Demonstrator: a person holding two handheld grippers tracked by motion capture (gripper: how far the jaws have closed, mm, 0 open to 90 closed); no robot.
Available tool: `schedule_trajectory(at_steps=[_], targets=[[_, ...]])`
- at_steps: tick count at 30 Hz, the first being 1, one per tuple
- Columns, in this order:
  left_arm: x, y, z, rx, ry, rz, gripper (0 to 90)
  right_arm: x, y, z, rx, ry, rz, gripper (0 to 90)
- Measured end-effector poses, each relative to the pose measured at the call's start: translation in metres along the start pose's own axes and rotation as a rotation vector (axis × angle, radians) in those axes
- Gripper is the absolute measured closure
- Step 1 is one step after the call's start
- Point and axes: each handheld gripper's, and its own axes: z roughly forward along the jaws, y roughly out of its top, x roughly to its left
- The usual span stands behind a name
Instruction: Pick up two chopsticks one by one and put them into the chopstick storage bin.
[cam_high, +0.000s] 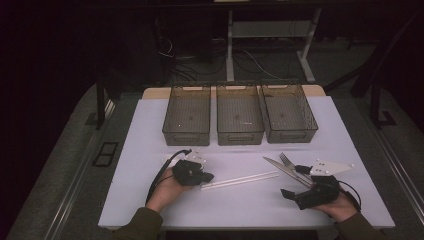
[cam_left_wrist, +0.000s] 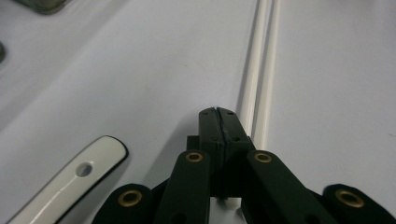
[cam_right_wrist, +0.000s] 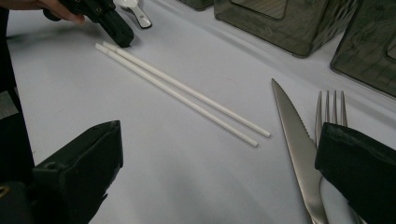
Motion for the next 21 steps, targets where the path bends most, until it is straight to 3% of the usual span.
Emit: schedule_trajectory(at_steps=[1,2,7,9,10,13,14,17,21], targets=[[-0.003,-0.001,0.000,0.000,-0.007,-0.026,89.1,0.000,0.000,0.000,0.000,0.000,0.001,1.1],[-0.004,-0.001,0.000,0.002,-0.006,-0.005,89.1,0.000,0.000,0.000,0.001,0.000,0.002,1.1],[-0.005,-0.001,0.000,-0.001,-0.006,-0.005,88.8,0.000,0.000,0.000,0.000,0.000,0.002,1.1],[-0.005,0.000,-0.001,-0.004,0.008,0.001,83.7,0.000,0.000,0.000,0.001,0.001,0.001,1.1],[-0.006,0.000,-0.002,-0.024,0.008,-0.016,81.2,0.000,0.000,-0.001,0.001,0.001,0.001,1.1],[-0.007,0.004,-0.007,-0.068,0.007,-0.011,77.7,0.000,0.000,0.000,0.000,0.001,0.002,1.1],[-0.008,0.009,-0.008,-0.104,-0.004,-0.010,74.2,0.000,0.000,0.000,0.001,0.001,0.001,1.1],[-0.012,0.016,-0.004,-0.135,-0.017,0.003,68.7,0.000,0.000,0.001,0.004,0.001,-0.002,1.1],[-0.016,0.027,0.008,-0.139,-0.028,0.027,64.8,0.000,0.000,0.001,0.006,0.002,-0.001,1.1]])
